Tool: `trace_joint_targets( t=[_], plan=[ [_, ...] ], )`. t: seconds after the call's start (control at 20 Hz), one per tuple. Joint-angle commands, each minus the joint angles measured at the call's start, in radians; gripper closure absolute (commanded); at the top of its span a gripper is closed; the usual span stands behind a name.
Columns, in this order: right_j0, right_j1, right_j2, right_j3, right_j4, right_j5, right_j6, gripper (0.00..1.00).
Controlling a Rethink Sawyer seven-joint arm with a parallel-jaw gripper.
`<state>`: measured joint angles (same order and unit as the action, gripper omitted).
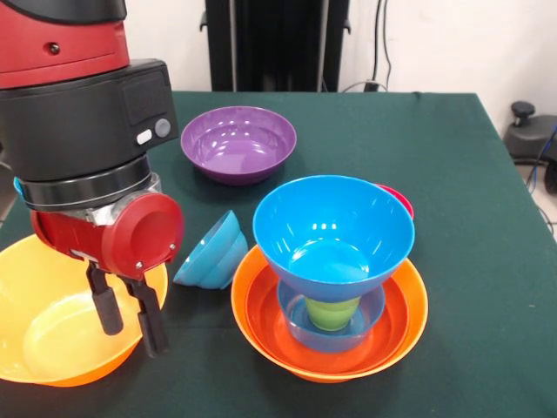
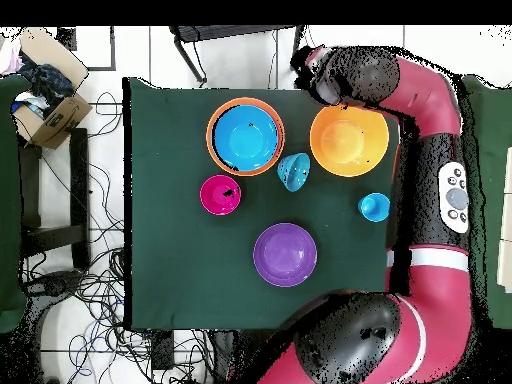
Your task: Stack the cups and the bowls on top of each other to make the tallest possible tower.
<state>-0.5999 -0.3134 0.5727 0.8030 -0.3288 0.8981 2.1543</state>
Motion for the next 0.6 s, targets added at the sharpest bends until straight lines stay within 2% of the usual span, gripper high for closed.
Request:
trace_joint_targets(
  t=[0.05,0.45,0.5,0.6],
  plan=[
    [0.059,-0.006,-0.019,0.052,-0.071,0.130,-0.270,0.00],
    [0.087,0.000,-0.064,0.035,-0.105,0.143,-0.247,0.00],
    [0.082,-0.017,-0.072,0.076,-0.102,0.118,-0.238,0.00],
    [0.083,-0.024,-0.082,0.096,-0.104,0.103,-0.231,0.00]
  ],
)
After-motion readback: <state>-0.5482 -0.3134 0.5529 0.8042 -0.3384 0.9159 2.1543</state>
